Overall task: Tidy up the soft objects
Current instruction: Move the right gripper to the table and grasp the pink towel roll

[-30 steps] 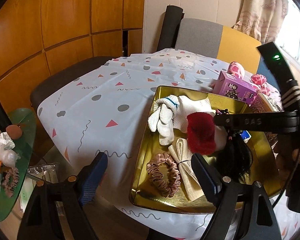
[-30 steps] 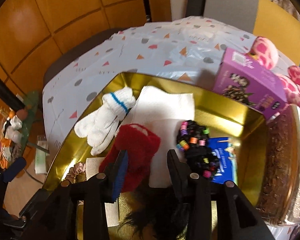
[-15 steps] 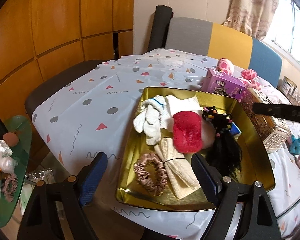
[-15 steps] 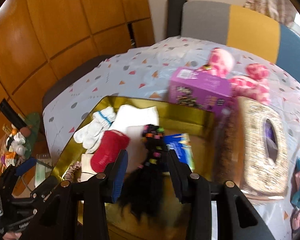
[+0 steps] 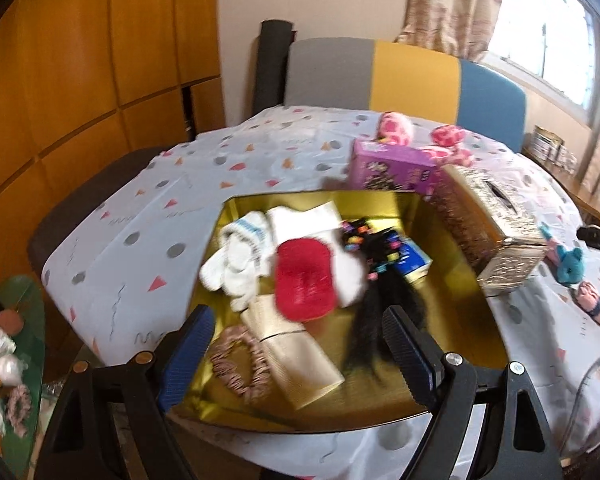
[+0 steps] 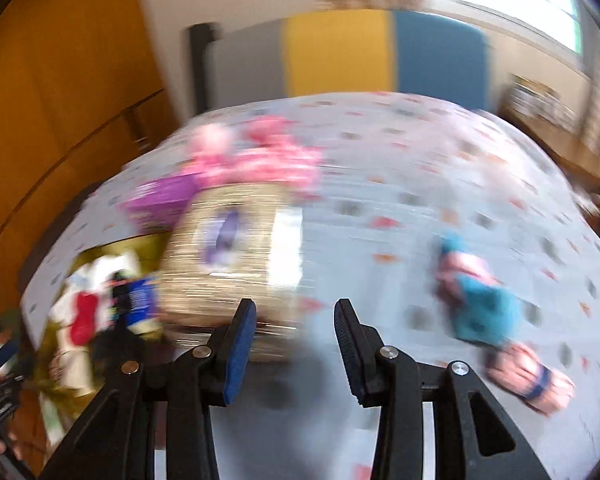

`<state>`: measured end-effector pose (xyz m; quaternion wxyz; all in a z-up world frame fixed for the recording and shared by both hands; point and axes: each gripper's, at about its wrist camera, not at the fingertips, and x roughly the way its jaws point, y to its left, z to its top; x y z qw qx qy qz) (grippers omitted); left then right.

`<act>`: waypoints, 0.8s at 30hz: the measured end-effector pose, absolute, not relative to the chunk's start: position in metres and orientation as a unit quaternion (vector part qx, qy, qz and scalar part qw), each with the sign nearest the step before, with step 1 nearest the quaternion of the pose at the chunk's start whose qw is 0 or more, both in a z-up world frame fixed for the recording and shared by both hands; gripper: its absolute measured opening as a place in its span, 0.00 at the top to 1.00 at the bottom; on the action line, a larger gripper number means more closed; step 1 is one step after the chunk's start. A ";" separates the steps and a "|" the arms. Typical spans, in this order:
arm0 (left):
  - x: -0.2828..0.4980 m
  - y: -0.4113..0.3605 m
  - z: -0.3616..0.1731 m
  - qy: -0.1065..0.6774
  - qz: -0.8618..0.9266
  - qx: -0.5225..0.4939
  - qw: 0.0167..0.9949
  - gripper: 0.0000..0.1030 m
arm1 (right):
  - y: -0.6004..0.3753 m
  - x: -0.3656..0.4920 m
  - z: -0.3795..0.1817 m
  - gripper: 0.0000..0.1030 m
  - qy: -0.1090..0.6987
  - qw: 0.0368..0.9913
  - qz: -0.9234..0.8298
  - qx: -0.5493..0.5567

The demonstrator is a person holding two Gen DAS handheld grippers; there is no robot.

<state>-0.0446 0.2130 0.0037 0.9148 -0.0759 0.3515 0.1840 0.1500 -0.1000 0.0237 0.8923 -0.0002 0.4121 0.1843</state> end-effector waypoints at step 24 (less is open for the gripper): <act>0.023 0.082 0.036 0.354 -0.012 0.001 0.935 0.16 | -0.324 0.168 -0.041 0.30 0.446 0.872 -0.049 0.194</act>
